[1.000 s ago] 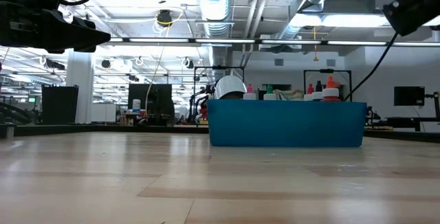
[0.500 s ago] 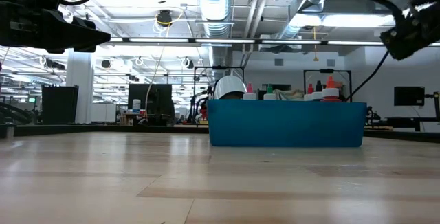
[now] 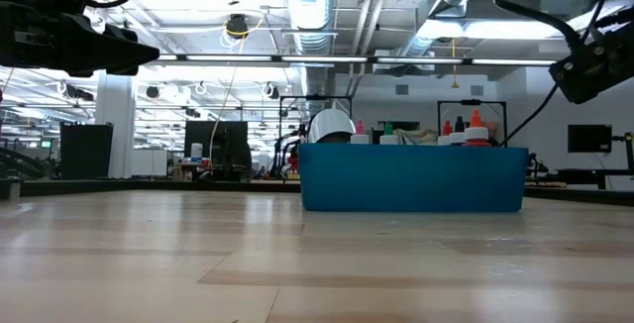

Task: Pick & Place food coloring
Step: Put the top small black food coloring bottle into the blue bin

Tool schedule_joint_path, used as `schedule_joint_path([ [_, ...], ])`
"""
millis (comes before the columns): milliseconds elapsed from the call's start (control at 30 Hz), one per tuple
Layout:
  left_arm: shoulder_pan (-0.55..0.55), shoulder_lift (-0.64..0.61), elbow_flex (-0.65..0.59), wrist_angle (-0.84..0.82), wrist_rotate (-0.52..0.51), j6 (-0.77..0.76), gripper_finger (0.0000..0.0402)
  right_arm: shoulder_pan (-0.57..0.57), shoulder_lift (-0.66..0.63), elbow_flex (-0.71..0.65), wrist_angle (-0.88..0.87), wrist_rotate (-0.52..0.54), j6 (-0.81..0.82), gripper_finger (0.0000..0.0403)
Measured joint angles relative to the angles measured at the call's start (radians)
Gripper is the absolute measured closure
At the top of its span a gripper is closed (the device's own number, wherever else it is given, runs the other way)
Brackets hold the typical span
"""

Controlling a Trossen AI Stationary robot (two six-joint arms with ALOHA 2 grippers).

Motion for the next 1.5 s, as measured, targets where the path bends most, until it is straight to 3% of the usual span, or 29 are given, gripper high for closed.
schedule_joint_path([
  [167, 0.0, 0.0, 0.0, 0.0, 0.0, 0.0, 0.0297, -0.011, -0.001, 0.0, 0.011, -0.002, -0.054, 0.0323],
  [300, 0.0, 0.0, 0.0, 0.0, 0.0, 0.0, 0.0297, -0.021, -0.002, 0.001, 0.033, -0.015, -0.101, 0.0348],
  [567, 0.0, 0.0, 0.0, 0.0, 0.0, 0.0, 0.0297, -0.052, -0.001, 0.014, 0.073, -0.054, -0.24, 0.0336],
  [1167, 0.0, 0.0, 0.0, 0.0, 0.0, 0.0, 0.0297, -0.236, -0.001, 0.027, 0.223, -0.052, -0.766, 0.0345],
  [1500, 0.0, 0.0, 0.0, 0.0, 0.0, 0.0, 0.0297, -0.319, -0.001, 0.127, 0.234, -0.05, -1.073, 0.0345],
])
